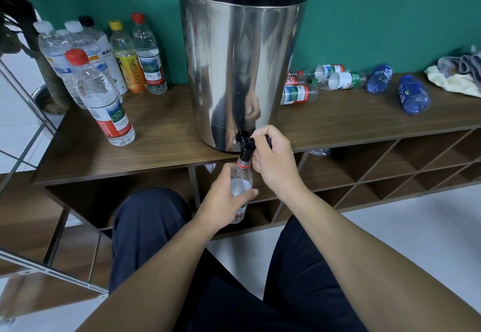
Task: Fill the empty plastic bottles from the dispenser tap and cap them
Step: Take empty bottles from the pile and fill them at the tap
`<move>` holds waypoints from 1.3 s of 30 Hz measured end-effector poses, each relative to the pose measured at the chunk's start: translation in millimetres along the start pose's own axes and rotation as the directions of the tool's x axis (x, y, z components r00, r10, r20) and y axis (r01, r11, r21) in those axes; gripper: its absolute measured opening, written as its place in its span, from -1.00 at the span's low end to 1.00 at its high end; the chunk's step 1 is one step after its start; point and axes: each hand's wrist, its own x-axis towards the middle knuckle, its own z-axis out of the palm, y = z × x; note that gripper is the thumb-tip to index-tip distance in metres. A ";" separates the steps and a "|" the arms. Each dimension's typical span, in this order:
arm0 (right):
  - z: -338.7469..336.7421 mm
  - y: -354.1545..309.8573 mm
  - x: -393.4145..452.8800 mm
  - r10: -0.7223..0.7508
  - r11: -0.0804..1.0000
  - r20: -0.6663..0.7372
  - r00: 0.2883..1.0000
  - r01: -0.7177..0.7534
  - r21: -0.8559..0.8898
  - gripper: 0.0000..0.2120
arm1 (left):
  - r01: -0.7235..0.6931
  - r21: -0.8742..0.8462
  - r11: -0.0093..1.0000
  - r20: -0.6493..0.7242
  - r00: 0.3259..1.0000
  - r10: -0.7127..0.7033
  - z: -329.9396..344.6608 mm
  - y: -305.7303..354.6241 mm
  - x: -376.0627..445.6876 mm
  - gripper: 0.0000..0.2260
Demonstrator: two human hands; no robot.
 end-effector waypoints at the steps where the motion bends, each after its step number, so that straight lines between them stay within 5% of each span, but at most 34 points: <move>1: 0.1 0.2 -0.1 0.000 1.000 -0.001 1.000 0.000 0.000 -0.76 | -0.002 -0.008 1.000 0.002 1.000 0.002 -0.1 0.0 0.3 -0.57; 39: -0.6 5.3 2.8 -0.006 1.000 -0.005 1.000 0.006 -0.012 -0.79 | 0.010 -0.001 1.000 0.007 1.000 -0.010 -0.4 3.1 -0.1 -0.54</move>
